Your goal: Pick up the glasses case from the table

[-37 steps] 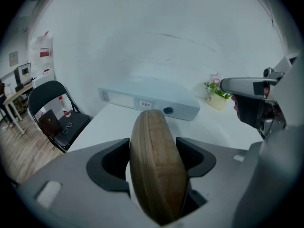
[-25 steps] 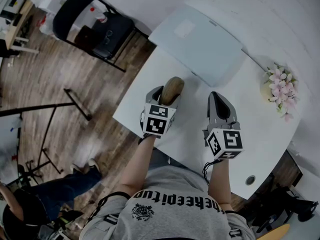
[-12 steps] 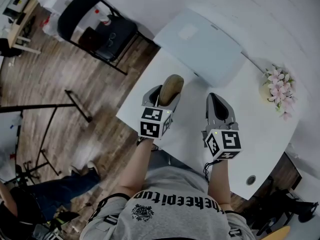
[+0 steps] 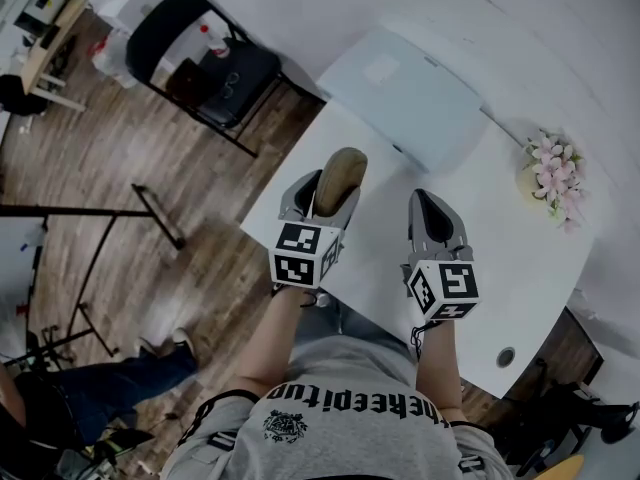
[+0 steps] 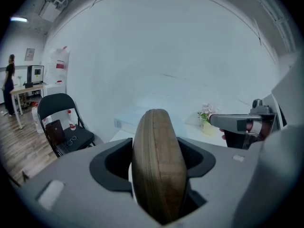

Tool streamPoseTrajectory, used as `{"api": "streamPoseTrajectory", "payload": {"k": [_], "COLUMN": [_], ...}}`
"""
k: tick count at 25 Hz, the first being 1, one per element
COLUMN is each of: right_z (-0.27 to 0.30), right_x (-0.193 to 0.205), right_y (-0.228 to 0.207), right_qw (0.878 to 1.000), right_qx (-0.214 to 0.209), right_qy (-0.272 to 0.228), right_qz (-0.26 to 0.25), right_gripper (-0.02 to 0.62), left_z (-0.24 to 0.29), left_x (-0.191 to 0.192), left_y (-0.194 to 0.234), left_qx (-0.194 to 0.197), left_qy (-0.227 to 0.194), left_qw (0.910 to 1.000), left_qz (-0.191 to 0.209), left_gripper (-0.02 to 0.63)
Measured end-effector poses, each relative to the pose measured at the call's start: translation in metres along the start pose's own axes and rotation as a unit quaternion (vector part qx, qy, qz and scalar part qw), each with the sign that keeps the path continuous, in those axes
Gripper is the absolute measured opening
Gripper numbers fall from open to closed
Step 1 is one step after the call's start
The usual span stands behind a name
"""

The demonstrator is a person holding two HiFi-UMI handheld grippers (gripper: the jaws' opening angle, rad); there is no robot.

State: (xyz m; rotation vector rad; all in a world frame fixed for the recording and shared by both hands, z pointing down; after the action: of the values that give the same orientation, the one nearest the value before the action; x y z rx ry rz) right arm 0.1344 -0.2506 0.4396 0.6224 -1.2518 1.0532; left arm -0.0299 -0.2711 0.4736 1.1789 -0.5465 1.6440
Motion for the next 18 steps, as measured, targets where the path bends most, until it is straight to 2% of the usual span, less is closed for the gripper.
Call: {"api": "streamPoseTrajectory", "payload": {"k": [18], "right_z": [-0.043], "right_x": [-0.013], "right_y": [0.047], "right_qw": [0.999], "right_qx": [0.006], "right_qy": [-0.033], "right_qz": [-0.031], "right_gripper": [0.003], "left_z": [-0.077], "left_x": [-0.019], "left_y": [-0.002], "left_qx": [-0.005], "left_qy": [-0.084], "left_qw": [0.9964], "left_qz": [0.013], "left_gripper": [0.302]}}
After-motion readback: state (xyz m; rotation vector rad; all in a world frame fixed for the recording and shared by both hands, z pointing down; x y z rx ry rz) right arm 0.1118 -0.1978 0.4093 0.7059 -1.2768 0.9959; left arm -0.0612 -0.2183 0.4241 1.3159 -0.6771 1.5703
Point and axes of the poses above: the fingertips, and each gripper's own axes: z forward along the fingers, y to its left, x out of its underside, the point moved 4 cm from there along -z, backward along the fingers, and after that the axes turned 2 degrees about -y, right-handed, at the moved point
